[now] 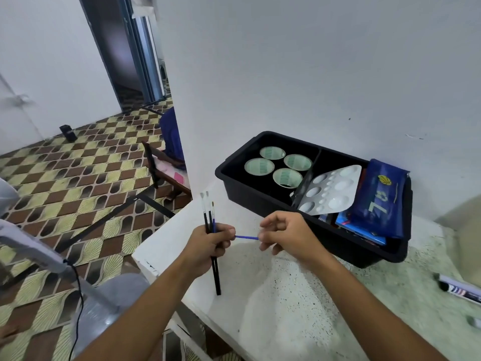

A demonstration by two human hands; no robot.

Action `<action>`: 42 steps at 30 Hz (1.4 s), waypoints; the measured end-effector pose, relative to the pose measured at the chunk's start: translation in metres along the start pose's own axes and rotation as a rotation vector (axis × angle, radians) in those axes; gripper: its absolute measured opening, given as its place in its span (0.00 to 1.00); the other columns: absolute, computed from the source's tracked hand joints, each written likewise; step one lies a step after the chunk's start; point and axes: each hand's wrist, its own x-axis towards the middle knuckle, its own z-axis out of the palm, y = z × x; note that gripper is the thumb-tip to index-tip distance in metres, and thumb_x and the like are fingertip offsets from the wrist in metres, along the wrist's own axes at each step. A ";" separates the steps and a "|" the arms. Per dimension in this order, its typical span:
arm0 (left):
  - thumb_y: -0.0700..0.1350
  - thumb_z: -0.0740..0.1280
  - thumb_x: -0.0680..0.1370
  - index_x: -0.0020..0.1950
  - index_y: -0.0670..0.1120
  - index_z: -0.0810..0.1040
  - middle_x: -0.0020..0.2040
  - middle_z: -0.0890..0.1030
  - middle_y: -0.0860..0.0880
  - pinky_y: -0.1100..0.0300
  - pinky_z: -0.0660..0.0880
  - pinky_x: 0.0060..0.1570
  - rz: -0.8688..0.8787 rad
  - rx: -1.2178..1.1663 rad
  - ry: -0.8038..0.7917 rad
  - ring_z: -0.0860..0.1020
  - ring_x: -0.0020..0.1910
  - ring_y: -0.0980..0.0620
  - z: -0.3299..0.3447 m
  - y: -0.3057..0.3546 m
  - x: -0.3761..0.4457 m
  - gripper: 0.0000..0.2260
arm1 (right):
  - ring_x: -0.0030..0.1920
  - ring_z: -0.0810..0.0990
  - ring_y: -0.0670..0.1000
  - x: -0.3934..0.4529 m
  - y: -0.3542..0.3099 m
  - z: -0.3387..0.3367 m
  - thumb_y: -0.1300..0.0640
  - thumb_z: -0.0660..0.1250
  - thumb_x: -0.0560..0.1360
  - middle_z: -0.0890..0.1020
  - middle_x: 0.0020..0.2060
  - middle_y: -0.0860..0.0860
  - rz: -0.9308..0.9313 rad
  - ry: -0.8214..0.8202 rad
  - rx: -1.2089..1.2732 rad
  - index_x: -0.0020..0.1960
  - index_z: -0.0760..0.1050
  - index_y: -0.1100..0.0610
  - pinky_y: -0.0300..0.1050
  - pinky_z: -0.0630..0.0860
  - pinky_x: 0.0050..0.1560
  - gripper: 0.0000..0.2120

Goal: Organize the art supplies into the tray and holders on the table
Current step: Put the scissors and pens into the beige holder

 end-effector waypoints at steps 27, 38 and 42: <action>0.75 0.35 0.71 0.57 0.46 0.76 0.38 0.70 0.46 0.60 0.61 0.32 -0.005 0.122 -0.340 0.68 0.36 0.52 0.079 0.007 -0.021 0.44 | 0.33 0.79 0.56 -0.009 -0.007 -0.002 0.58 0.68 0.77 0.80 0.32 0.58 0.022 0.018 0.169 0.44 0.82 0.64 0.48 0.78 0.36 0.09; 0.73 0.38 0.74 0.45 0.46 0.75 0.35 0.72 0.49 0.59 0.66 0.35 -0.032 0.062 -0.392 0.69 0.34 0.52 0.087 0.002 -0.028 0.38 | 0.31 0.78 0.52 -0.011 -0.002 -0.006 0.61 0.68 0.77 0.80 0.30 0.56 -0.043 0.046 0.028 0.39 0.78 0.64 0.43 0.76 0.31 0.09; 0.75 0.37 0.72 0.39 0.45 0.69 0.32 0.69 0.48 0.60 0.66 0.31 -0.037 0.109 -0.316 0.69 0.31 0.52 0.095 0.002 -0.027 0.37 | 0.30 0.75 0.55 -0.012 0.000 -0.007 0.63 0.69 0.75 0.77 0.29 0.58 -0.056 0.048 0.049 0.42 0.77 0.69 0.49 0.74 0.30 0.09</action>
